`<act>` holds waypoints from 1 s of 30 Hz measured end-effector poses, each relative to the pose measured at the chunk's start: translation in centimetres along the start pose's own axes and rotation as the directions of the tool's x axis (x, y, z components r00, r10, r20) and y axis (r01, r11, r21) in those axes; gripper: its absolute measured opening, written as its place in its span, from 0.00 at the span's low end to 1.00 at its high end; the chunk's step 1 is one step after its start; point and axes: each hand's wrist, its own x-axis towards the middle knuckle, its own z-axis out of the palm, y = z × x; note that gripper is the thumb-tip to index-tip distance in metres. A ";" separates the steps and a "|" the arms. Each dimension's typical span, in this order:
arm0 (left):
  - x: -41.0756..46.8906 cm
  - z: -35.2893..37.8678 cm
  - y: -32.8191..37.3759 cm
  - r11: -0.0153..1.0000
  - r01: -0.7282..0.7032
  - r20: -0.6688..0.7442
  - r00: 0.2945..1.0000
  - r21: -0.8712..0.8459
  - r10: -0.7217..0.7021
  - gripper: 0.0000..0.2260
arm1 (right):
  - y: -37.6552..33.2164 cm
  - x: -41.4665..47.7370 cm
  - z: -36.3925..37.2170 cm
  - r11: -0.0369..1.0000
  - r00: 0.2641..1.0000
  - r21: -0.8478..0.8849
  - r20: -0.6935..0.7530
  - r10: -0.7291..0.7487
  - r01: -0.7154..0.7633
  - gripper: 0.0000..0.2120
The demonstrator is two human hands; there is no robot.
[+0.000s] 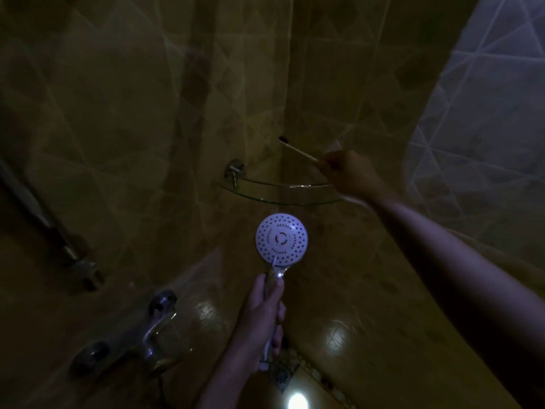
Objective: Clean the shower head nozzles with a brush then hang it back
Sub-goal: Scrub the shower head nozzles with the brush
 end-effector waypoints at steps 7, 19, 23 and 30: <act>1.1 -0.3 -0.2 0.999 0.030 -0.014 0.999 0.012 -0.030 0.06 | 1.0 5.8 3.1 0.982 0.991 -0.187 0.124 0.052 -0.028 0.12; 1.3 -0.6 -1.1 0.999 0.032 -0.027 0.999 0.010 -0.032 0.08 | 1.2 6.9 3.7 0.962 0.963 -0.271 0.248 0.107 -0.037 0.14; 1.1 -0.3 -1.4 0.999 0.054 -0.027 0.998 -0.003 -0.054 0.08 | 1.2 5.0 3.4 0.989 0.983 -0.107 0.143 0.115 -0.100 0.20; 1.4 0.2 -2.7 0.997 0.077 0.018 0.997 0.003 -0.077 0.05 | 0.0 -4.9 3.4 0.990 0.957 0.135 -0.289 0.000 0.041 0.21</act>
